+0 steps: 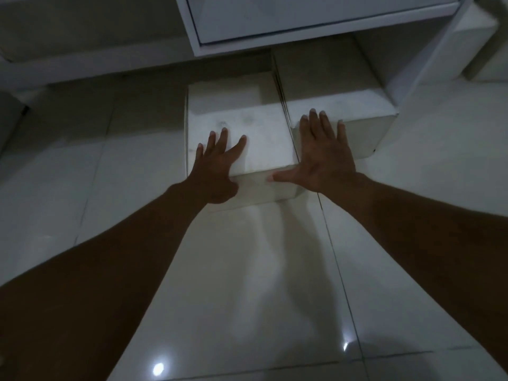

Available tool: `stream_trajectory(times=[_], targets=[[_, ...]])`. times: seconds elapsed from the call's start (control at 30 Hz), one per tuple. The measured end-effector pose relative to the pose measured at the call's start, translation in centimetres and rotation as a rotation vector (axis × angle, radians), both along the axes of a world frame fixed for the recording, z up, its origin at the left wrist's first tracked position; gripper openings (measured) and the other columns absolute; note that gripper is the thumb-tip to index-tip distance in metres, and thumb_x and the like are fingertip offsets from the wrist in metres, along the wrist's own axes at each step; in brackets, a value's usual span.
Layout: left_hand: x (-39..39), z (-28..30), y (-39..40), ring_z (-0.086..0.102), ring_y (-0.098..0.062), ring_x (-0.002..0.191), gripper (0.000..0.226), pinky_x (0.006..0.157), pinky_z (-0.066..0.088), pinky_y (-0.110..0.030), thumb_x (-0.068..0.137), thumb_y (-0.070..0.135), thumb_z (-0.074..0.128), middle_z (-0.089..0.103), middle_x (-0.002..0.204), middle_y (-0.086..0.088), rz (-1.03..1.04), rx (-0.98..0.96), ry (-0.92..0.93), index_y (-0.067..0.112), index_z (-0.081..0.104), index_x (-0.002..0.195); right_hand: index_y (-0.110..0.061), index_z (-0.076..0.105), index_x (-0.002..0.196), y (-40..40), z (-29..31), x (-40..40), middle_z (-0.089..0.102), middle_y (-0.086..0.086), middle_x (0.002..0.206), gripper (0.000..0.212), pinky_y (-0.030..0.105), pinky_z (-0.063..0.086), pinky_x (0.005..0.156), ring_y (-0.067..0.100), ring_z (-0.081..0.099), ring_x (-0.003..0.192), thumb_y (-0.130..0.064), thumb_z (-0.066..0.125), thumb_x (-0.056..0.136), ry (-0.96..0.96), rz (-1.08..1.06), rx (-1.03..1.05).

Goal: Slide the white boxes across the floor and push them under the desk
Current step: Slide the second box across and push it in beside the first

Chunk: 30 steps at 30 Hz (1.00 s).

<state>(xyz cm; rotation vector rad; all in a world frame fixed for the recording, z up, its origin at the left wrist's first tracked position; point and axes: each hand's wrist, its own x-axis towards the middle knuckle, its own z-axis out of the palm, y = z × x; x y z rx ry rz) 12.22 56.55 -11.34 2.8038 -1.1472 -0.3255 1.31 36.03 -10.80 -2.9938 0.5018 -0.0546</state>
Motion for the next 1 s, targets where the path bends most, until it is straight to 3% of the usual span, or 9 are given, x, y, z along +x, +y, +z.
stream_trajectory(times=[0.1, 0.23, 0.3, 0.73, 1.0], targets=[[2.1, -0.3, -1.0, -0.019, -0.028, 0.147, 0.11, 0.116, -0.009, -0.048, 0.077, 0.024, 0.074, -0.017, 0.161, -0.009, -0.005, -0.007, -0.03, 0.036, -0.004, 0.154, -0.006, 0.003, 0.154, -0.8, -0.2, 1.8, -0.001, 0.017, 0.163, 0.143, 0.054, 0.0, 0.12, 0.03, -0.004, 0.15, -0.099, 0.044, 0.053, 0.009, -0.01, -0.024], [4.7, -0.6, -1.8, -0.014, -0.028, 0.148, 0.106, 0.116, -0.006, -0.049, 0.077, 0.057, 0.071, -0.012, 0.162, -0.008, -0.032, -0.031, -0.079, 0.037, 0.0, 0.154, -0.007, 0.005, 0.154, -1.8, -0.6, 3.7, 0.003, 0.016, 0.163, 0.141, 0.053, 0.002, 0.12, 0.029, -0.001, 0.15, -0.099, 0.042, 0.054, 0.017, -0.016, -0.021], [5.8, -0.8, -2.4, -0.011, -0.029, 0.148, 0.103, 0.117, -0.005, -0.049, 0.078, 0.063, 0.067, -0.009, 0.163, -0.007, -0.054, -0.062, -0.096, 0.037, 0.003, 0.154, -0.008, 0.007, 0.154, -2.5, -0.9, 4.4, 0.006, 0.014, 0.163, 0.138, 0.052, 0.005, 0.121, 0.029, 0.002, 0.15, -0.099, 0.042, 0.056, -0.003, -0.01, -0.022], [9.9, -1.1, -3.9, -0.008, -0.029, 0.148, 0.1, 0.116, -0.004, -0.048, 0.078, 0.066, 0.064, -0.005, 0.163, -0.008, -0.076, -0.078, -0.135, 0.039, 0.002, 0.153, -0.018, 0.029, 0.15, -3.0, -3.2, 6.3, 0.027, 0.005, 0.16, 0.106, 0.048, 0.014, 0.119, 0.025, 0.022, 0.147, -0.09, 0.038, 0.073, -0.224, -0.091, -0.06], [9.8, -1.4, -3.5, -0.01, -0.028, 0.148, 0.1, 0.114, -0.006, -0.046, 0.079, 0.068, 0.061, -0.009, 0.163, -0.007, -0.109, -0.067, -0.14, 0.045, -0.004, 0.151, -0.02, 0.024, 0.152, -3.3, -3.3, 6.5, 0.022, 0.003, 0.161, 0.109, 0.048, 0.011, 0.119, 0.024, 0.018, 0.148, -0.092, 0.038, 0.071, -0.203, -0.077, -0.048]])
